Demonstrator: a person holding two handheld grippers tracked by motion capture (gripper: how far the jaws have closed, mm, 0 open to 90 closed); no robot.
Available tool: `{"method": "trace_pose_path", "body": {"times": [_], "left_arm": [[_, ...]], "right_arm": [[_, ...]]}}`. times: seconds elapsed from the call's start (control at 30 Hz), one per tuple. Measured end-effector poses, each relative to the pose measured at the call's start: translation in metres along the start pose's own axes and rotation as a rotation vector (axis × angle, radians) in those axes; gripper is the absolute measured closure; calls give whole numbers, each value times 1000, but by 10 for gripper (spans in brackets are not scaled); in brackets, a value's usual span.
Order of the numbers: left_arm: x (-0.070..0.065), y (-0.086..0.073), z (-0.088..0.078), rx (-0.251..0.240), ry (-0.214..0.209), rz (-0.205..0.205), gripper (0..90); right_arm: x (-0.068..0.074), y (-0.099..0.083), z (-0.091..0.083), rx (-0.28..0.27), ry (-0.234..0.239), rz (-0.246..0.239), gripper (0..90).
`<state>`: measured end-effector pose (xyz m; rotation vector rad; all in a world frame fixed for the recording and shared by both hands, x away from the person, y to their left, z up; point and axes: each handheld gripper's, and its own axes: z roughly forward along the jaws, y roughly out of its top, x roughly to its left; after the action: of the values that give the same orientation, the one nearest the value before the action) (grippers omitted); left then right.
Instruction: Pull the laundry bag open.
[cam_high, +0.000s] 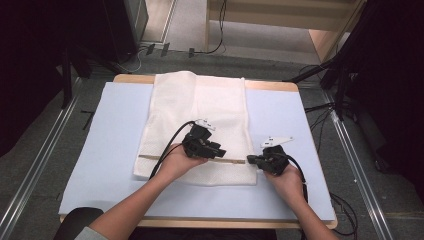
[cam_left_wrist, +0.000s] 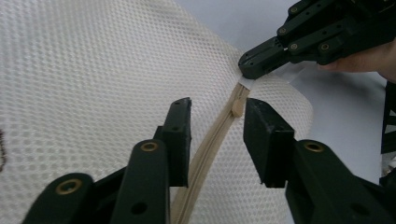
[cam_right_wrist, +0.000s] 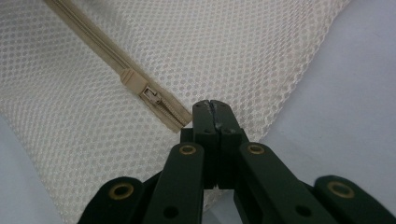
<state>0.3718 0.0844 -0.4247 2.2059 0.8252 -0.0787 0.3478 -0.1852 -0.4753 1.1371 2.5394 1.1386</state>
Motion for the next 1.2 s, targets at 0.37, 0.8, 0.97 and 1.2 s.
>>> {"method": "trace_pose_path", "body": {"times": [0.37, 0.8, 0.97, 1.2], "left_arm": [[-8, -1, 23, 59, -29, 16, 793], [-9, -3, 48, 88, -38, -11, 782], [-12, 0, 55, 80, -53, -12, 782], [-17, 2, 63, 91, -42, 10, 788]], "right_arm": [[1, 0, 0, 1, -7, -12, 900], [2, 0, 0, 1, -16, -23, 900], [2, 0, 0, 1, -17, -22, 900], [3, 0, 0, 2, -20, -26, 900]]}}
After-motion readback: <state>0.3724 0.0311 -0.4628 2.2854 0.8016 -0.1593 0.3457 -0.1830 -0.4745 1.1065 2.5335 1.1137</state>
